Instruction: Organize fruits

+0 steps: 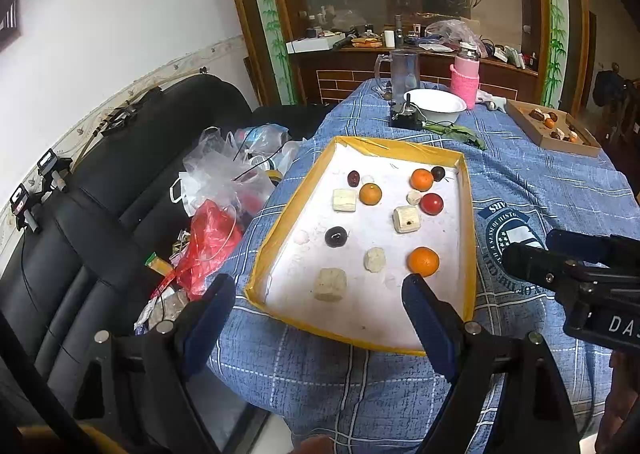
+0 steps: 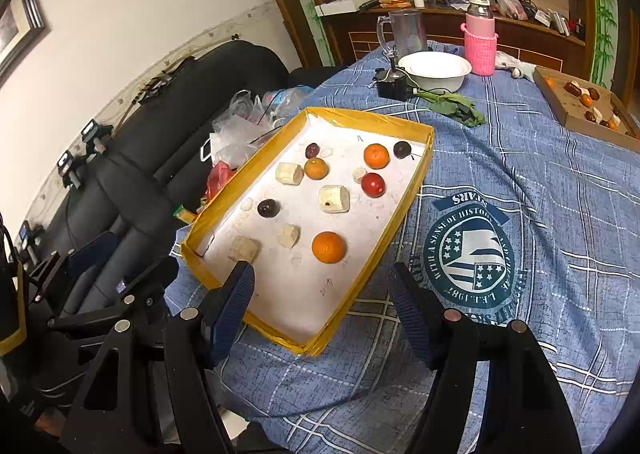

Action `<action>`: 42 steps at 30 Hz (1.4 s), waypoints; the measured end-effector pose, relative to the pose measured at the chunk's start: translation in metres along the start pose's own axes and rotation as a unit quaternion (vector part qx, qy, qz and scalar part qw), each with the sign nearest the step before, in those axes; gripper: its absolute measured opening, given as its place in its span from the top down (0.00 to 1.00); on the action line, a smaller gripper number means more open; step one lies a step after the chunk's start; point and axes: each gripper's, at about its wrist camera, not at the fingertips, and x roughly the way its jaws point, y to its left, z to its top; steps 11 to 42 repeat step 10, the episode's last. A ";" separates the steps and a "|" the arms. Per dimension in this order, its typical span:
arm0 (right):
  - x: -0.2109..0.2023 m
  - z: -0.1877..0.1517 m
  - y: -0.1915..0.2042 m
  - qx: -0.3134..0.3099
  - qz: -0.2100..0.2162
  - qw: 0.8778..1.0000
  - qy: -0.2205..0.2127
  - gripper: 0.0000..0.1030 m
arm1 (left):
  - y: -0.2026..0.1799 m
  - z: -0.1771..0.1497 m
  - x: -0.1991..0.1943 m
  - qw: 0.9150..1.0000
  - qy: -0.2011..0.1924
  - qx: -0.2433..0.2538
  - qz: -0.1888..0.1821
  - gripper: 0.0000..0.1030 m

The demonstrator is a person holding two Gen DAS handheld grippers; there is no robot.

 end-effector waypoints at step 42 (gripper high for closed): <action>0.023 -0.002 -0.008 0.009 -0.026 1.000 0.014 0.34 | 0.001 -0.011 0.033 1.000 0.006 -0.010 0.011 0.14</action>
